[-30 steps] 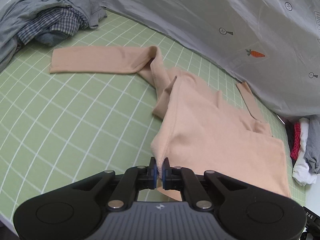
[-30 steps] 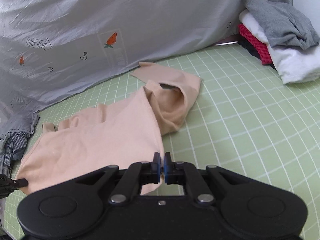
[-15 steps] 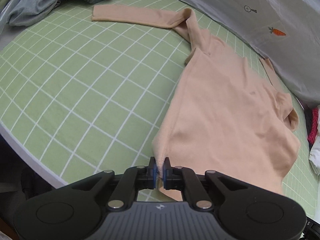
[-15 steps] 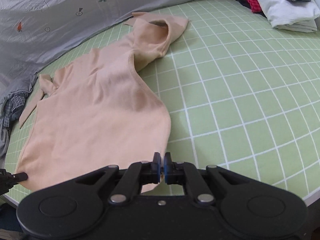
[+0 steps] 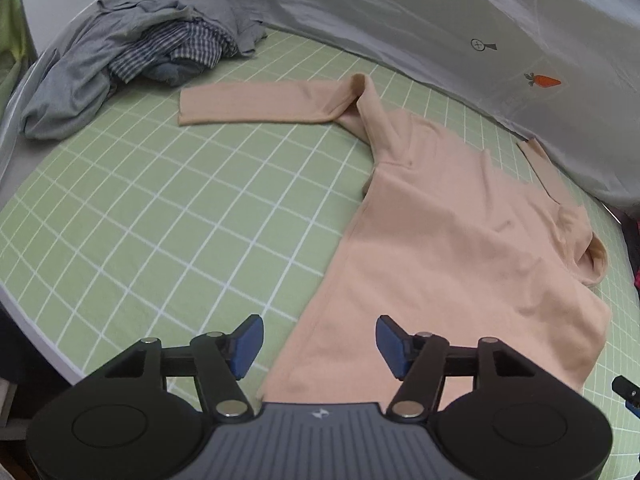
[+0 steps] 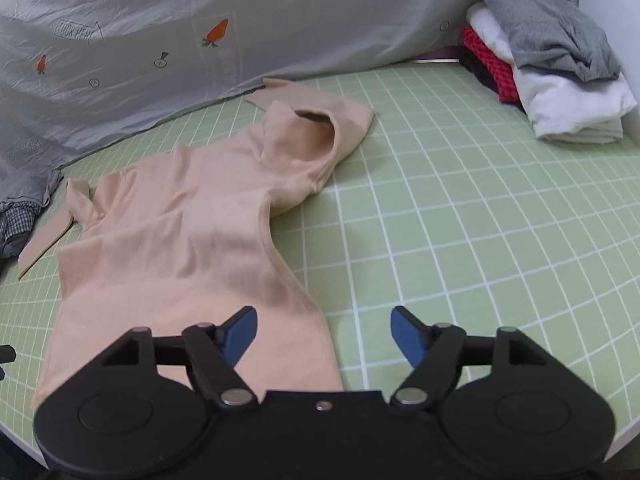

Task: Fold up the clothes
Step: 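Open both grippers and release the shirt hem onto the mat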

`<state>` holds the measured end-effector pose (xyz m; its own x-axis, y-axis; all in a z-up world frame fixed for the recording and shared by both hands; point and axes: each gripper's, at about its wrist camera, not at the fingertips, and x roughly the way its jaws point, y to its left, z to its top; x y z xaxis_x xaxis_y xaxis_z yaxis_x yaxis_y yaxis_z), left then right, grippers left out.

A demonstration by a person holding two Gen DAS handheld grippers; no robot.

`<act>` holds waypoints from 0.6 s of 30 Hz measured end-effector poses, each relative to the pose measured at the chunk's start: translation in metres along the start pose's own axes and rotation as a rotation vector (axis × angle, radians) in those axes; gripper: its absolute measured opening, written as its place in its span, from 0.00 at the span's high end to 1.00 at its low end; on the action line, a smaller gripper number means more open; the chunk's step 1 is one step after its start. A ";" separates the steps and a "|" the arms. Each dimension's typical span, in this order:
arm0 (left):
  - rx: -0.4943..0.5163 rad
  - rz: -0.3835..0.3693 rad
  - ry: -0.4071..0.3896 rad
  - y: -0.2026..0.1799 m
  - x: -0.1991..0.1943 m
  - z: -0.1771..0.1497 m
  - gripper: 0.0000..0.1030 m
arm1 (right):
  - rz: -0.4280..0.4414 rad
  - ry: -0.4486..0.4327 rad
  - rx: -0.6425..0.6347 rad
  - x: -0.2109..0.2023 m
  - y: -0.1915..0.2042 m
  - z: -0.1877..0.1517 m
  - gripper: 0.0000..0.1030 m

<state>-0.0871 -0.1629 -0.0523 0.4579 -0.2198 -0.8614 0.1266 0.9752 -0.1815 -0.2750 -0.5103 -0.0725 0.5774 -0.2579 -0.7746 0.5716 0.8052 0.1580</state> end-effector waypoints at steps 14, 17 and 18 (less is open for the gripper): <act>0.186 -0.064 -0.067 -0.056 0.078 0.124 0.32 | 0.040 -0.151 -0.123 0.080 0.060 0.116 0.00; 0.229 -0.084 -0.066 -0.073 0.105 0.153 0.32 | 0.036 -0.140 -0.155 0.114 0.067 0.144 0.00; 0.243 -0.090 -0.065 -0.079 0.114 0.163 0.32 | 0.035 -0.124 -0.167 0.127 0.067 0.152 0.00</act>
